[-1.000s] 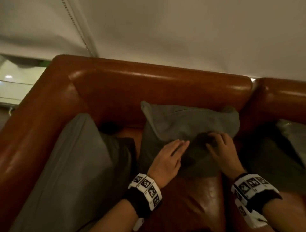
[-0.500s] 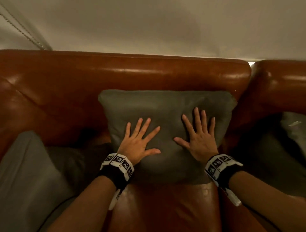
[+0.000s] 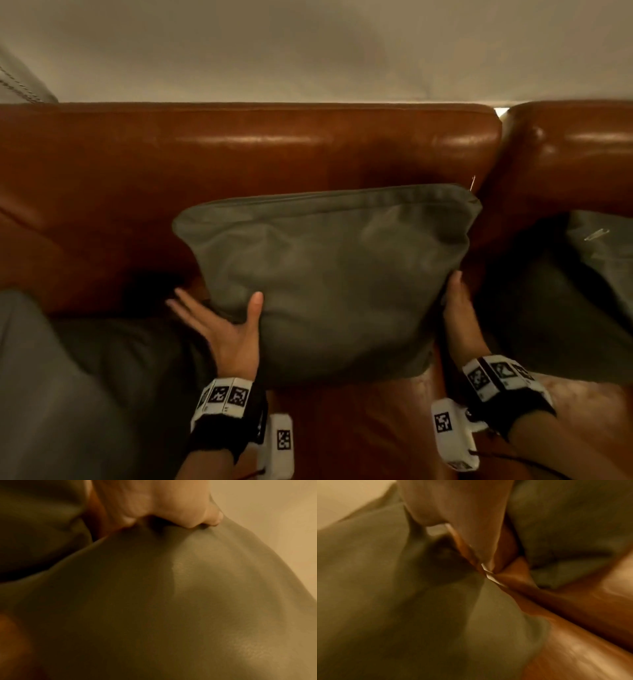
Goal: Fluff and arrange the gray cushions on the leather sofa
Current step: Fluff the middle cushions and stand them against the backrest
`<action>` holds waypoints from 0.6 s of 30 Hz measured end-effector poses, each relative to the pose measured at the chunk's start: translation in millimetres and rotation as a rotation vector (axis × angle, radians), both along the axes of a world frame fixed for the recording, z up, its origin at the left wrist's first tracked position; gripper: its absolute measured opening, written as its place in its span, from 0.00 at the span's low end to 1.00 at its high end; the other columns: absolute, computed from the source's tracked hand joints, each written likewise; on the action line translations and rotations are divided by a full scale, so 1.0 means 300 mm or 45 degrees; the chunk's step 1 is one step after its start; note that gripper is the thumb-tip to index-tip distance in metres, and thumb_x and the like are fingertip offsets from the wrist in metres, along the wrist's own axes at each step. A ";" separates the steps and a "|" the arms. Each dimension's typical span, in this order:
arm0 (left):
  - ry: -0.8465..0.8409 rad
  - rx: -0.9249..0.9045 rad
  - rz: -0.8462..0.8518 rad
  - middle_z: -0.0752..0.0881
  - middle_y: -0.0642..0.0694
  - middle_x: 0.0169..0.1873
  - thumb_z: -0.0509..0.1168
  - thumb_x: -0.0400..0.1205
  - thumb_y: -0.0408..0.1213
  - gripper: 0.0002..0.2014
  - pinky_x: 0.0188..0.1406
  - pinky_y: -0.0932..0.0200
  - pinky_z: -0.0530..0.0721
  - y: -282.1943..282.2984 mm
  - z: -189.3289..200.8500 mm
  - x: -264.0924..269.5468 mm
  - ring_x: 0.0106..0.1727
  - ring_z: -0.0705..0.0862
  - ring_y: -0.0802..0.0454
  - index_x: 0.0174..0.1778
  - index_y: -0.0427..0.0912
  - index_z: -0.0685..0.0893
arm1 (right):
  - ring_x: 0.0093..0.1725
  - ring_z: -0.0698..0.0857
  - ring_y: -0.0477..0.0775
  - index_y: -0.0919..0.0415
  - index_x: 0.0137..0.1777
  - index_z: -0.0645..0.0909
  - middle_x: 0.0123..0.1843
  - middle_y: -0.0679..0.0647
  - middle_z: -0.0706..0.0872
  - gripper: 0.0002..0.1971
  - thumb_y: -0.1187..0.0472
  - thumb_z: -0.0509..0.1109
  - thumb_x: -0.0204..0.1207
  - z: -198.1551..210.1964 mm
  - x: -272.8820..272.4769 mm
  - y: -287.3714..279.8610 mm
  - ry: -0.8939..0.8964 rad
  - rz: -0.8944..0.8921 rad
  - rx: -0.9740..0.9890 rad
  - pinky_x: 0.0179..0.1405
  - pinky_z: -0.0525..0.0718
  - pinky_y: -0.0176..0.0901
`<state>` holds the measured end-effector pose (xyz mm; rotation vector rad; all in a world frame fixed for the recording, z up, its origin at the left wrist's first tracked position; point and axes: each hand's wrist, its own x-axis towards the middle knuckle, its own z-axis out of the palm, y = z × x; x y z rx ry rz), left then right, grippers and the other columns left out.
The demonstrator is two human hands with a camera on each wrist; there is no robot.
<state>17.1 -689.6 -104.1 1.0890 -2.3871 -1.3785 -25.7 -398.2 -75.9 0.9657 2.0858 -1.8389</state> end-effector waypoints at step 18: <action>-0.200 0.248 0.008 0.75 0.30 0.70 0.56 0.86 0.54 0.27 0.71 0.49 0.69 0.022 -0.037 -0.035 0.72 0.74 0.33 0.72 0.36 0.69 | 0.85 0.56 0.56 0.56 0.82 0.65 0.84 0.54 0.65 0.26 0.52 0.55 0.85 0.020 0.045 -0.427 0.828 0.825 1.225 0.82 0.42 0.56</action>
